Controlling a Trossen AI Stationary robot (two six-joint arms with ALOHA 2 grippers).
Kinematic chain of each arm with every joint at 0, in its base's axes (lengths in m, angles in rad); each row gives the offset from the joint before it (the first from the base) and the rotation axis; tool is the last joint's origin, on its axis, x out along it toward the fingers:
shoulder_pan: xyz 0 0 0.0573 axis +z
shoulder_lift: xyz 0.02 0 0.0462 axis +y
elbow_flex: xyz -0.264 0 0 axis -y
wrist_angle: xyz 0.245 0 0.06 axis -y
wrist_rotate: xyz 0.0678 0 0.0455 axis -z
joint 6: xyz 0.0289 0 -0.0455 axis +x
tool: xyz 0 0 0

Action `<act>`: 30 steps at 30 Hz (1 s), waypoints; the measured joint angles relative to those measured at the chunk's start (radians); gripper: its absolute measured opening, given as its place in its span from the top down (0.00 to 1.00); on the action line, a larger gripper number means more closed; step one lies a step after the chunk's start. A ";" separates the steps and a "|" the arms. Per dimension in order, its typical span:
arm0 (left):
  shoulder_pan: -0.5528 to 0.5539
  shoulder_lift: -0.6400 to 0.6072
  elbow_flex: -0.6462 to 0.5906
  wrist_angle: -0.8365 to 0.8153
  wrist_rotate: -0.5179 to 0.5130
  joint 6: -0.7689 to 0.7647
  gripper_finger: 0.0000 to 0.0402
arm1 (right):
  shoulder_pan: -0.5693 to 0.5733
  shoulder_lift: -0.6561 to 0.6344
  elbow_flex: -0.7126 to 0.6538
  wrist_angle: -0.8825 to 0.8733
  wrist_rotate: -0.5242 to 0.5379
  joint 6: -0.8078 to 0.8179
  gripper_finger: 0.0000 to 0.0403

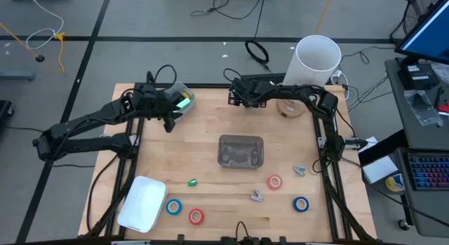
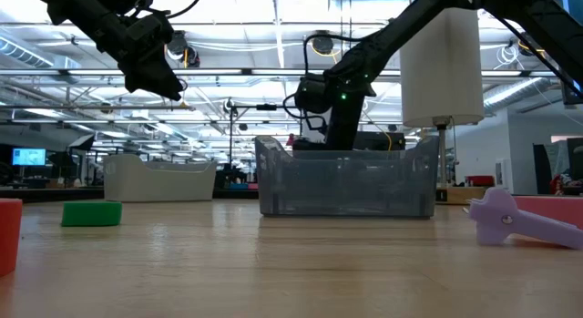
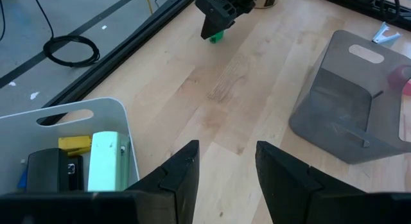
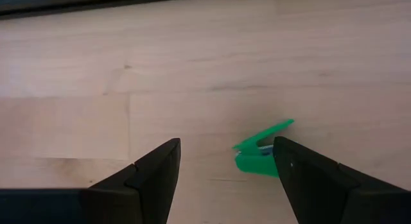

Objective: Pick and place Stapler, Stapler remover, tape
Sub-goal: Put the top green stapler into the gray bin

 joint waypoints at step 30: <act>0.000 0.000 0.000 0.000 0.000 0.030 0.62 | 0.029 -0.009 0.002 -0.095 -0.134 -0.016 0.40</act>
